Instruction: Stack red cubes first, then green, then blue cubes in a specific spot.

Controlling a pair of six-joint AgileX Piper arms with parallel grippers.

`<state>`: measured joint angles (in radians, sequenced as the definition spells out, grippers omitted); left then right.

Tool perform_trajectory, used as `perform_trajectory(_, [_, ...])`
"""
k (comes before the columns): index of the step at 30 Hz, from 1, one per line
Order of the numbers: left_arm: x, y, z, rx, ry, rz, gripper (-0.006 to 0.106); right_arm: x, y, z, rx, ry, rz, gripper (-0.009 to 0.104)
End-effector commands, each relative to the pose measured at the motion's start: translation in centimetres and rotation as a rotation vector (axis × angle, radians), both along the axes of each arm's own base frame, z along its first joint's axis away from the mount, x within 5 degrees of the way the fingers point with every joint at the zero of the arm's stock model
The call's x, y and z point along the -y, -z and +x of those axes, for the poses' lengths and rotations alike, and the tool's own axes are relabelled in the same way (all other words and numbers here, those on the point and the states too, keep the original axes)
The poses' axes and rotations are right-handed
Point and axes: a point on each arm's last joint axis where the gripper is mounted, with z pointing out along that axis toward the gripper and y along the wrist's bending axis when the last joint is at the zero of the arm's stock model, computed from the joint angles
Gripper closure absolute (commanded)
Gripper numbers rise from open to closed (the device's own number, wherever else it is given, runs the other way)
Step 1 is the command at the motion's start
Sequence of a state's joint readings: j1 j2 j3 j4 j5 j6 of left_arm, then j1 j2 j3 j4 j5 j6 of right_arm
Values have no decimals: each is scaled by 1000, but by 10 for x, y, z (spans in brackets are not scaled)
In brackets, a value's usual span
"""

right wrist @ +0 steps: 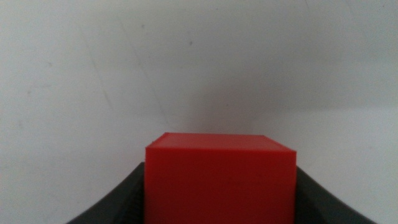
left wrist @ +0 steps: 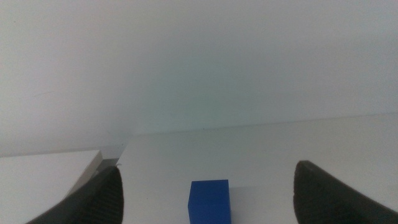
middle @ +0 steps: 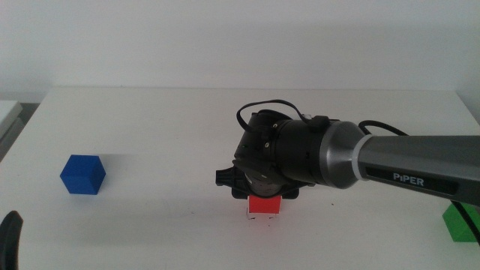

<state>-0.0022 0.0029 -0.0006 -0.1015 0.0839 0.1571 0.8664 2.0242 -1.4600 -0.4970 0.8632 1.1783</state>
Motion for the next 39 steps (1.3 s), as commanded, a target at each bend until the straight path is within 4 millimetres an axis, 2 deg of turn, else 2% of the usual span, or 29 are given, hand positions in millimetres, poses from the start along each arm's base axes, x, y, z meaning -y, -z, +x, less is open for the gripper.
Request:
perform_trajectory(1, [0, -1, 0, 15, 6, 0, 7, 3, 2, 4, 8, 6, -12, 98])
perform_trajectory(17, [0, -1, 0, 15, 6, 0, 7, -3, 21, 6, -5, -10, -7, 97])
perform_trajectory(18, [0, -1, 0, 15, 6, 0, 7, -2, 21, 6, -7, -8, -12, 90])
perform_trajectory(19, [0, -1, 0, 15, 6, 0, 7, -2, 21, 6, -7, -8, -12, 37])
perform_trajectory(22, [0, -1, 0, 15, 6, 0, 7, -2, 18, 6, -3, -9, -6, 17])
perform_trajectory(24, [0, -1, 0, 15, 6, 0, 7, -2, 6, 5, 16, -19, 15, 11])
perform_trajectory(27, [0, -1, 0, 15, 6, 0, 7, 4, -36, -5, 72, -78, 23, 11])
perform_trajectory(30, [0, -1, 0, 15, 6, 0, 7, 27, -94, -18, 124, -181, -14, 11])
perform_trajectory(32, [0, -1, 0, 15, 6, 0, 7, 55, -127, -25, 138, -205, -18, 11])
perform_trajectory(35, [0, -1, 0, 15, 6, 0, 7, 104, -154, -36, 137, -206, -2, 11])
perform_trajectory(39, [0, -1, 0, 15, 6, 0, 7, 179, -167, -57, 155, -120, -5, 11])
